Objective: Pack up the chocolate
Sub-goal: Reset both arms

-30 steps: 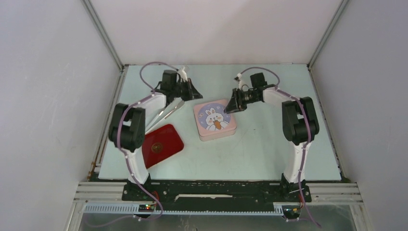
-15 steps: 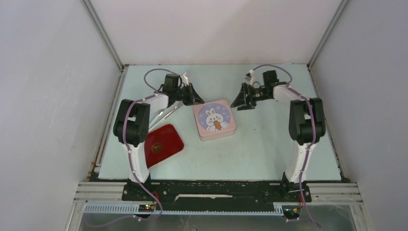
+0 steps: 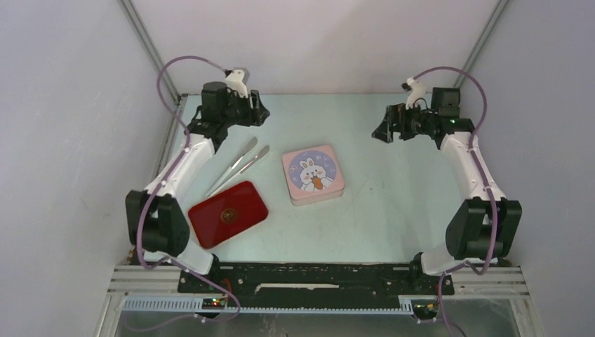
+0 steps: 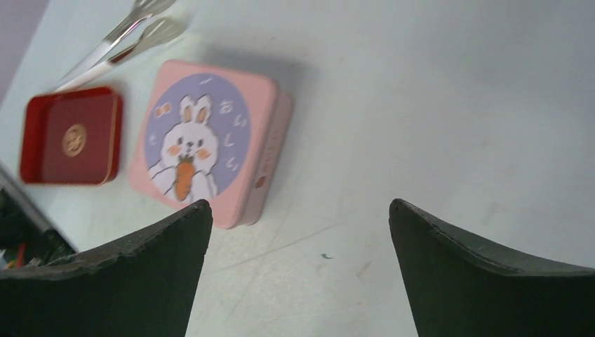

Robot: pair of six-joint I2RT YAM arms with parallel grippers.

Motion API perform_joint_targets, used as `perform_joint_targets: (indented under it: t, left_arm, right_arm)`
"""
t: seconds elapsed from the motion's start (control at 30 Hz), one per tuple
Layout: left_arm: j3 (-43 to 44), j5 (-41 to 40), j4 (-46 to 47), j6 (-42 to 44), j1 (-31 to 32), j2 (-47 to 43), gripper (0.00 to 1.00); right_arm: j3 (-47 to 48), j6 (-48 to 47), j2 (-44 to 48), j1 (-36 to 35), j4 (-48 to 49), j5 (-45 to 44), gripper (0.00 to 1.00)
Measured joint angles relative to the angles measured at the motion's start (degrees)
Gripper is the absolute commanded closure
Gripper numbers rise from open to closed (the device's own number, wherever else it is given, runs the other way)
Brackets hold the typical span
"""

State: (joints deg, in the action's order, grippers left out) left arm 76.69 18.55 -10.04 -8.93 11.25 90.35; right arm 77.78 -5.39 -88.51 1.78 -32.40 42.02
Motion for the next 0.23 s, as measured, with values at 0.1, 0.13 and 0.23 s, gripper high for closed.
perform_joint_targets:
  t: [0.1, 0.13, 0.23]
  left_arm:
    - [-0.7, -4.7, -1.9, 4.0, 0.0, -4.4, 0.00]
    - [-1.1, -6.0, -2.5, 5.3, 0.0, -5.9, 0.00]
    - [-2.8, -9.1, -4.6, 8.2, 0.0, -10.1, 0.00]
  right_arm:
    - [-1.0, 0.9, 3.6, 1.6, 3.0, -5.6, 0.01]
    - [-1.2, 1.2, 4.5, 1.9, 3.9, -7.1, 0.01]
    - [-2.2, 1.9, 7.5, 2.7, 6.9, -11.5, 0.00]
